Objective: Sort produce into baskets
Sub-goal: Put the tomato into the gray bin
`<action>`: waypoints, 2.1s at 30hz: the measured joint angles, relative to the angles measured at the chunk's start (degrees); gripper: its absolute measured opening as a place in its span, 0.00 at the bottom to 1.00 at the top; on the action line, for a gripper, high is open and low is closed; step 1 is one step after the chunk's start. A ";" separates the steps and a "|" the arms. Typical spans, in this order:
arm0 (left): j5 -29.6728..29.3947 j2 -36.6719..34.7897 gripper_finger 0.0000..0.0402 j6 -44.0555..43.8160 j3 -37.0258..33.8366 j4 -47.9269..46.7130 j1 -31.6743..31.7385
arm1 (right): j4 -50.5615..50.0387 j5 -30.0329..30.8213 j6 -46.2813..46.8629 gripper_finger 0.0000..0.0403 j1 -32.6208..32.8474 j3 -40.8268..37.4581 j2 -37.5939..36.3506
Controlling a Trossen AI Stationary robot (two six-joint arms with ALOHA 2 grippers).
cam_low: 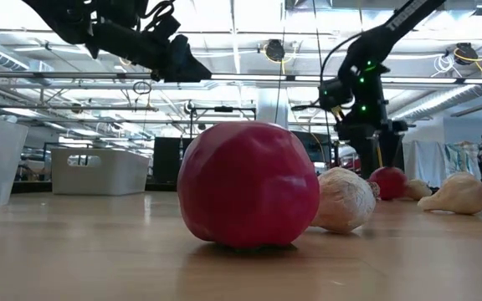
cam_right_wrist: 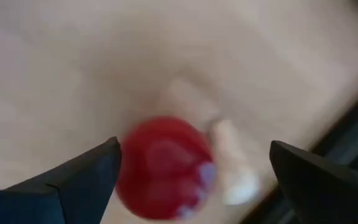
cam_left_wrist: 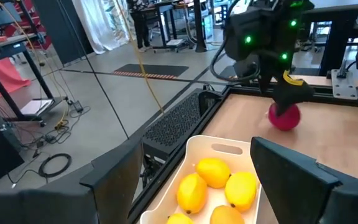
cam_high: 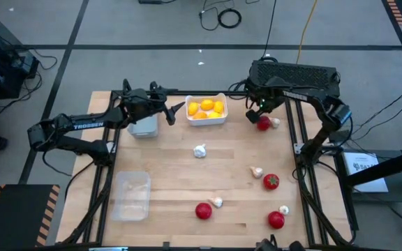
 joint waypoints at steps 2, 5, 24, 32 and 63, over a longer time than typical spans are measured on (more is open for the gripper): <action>0.00 0.00 0.76 0.00 0.00 0.00 0.02 | 0.13 -2.45 -0.90 0.99 -0.16 0.00 0.96; 0.00 0.00 0.76 0.01 0.00 0.00 0.02 | 0.21 -2.54 -0.77 0.98 -0.19 0.00 1.89; 0.00 0.00 0.76 0.26 -0.11 -1.80 0.02 | -6.43 -2.05 12.75 0.98 4.35 -0.02 2.37; -0.04 0.00 0.76 0.20 -0.11 -2.72 0.01 | -6.74 1.23 15.25 0.98 7.06 -0.88 2.24; -2.37 -4.35 0.76 -0.95 -0.20 -6.28 0.66 | -0.59 0.86 7.88 0.74 8.10 -5.76 2.28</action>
